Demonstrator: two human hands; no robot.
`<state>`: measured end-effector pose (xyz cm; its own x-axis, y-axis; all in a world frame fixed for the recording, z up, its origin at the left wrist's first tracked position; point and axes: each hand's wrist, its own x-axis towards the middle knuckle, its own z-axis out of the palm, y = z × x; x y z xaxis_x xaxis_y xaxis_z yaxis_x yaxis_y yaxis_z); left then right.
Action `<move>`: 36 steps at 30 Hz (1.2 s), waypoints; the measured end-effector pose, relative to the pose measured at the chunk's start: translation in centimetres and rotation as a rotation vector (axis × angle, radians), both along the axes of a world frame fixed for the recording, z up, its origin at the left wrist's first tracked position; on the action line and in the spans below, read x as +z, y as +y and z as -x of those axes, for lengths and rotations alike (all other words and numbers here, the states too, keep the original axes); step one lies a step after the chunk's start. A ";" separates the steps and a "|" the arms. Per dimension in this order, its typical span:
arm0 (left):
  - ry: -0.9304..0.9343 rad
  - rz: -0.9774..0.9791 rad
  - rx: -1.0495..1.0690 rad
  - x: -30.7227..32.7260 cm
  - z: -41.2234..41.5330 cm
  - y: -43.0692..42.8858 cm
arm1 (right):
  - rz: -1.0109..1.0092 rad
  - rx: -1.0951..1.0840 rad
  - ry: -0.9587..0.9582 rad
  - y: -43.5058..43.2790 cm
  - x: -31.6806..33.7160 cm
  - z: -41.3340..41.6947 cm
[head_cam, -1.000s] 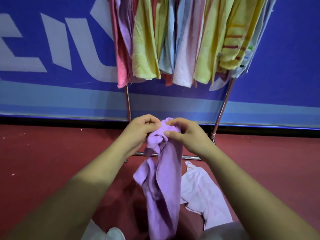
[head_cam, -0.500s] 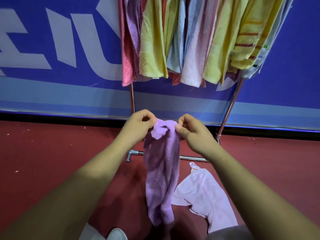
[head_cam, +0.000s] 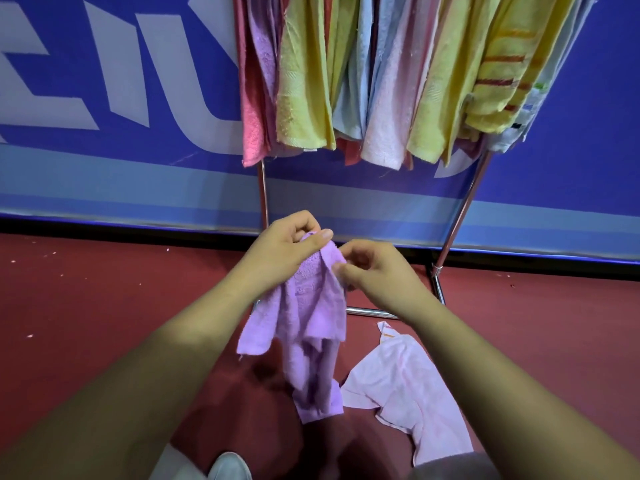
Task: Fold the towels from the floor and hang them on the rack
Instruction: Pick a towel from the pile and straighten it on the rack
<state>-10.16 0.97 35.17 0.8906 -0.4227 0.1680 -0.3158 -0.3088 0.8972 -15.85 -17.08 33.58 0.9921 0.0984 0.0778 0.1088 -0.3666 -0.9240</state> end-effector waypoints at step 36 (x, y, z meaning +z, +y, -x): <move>-0.152 -0.270 0.091 -0.1 -1.0 -0.4 | 0.282 -0.346 -0.145 -2.3 -0.4 -0.8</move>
